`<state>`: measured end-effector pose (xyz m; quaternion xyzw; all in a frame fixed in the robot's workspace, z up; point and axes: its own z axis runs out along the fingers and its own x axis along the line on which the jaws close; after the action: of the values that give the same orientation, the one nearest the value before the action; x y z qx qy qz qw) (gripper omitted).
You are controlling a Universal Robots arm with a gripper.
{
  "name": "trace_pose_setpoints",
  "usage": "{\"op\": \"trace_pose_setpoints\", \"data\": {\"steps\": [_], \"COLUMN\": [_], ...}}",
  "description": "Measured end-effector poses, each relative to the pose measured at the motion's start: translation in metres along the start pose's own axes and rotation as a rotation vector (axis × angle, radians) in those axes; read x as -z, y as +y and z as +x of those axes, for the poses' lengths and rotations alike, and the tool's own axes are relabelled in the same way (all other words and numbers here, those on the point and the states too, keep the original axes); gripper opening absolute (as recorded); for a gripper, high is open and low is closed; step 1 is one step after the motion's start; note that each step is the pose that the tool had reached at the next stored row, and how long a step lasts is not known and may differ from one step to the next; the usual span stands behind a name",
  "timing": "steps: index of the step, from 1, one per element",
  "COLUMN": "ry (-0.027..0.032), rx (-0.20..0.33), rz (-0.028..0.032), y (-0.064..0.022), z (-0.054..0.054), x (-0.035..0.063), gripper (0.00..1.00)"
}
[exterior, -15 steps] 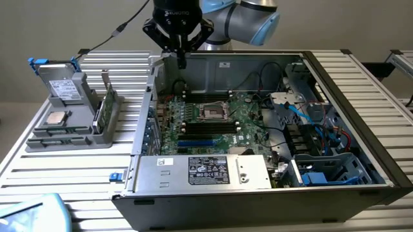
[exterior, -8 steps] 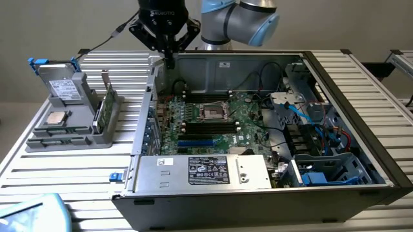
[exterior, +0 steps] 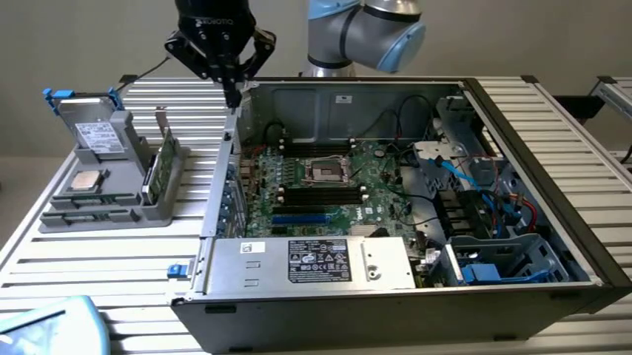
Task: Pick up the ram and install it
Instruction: 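Reach for the ram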
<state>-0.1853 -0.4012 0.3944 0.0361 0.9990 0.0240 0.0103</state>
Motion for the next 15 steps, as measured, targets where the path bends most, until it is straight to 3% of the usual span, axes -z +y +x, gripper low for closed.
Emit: {"op": "trace_pose_setpoints", "data": {"steps": [7, 15], "ry": [0.0067, 0.0238], "rx": [0.000, -0.001], "rz": [0.0030, 0.0059], "y": [-0.0028, -0.0064], "z": [0.028, 0.057], "x": [-0.0038, -0.0130], "gripper": [0.10, 0.10]}}
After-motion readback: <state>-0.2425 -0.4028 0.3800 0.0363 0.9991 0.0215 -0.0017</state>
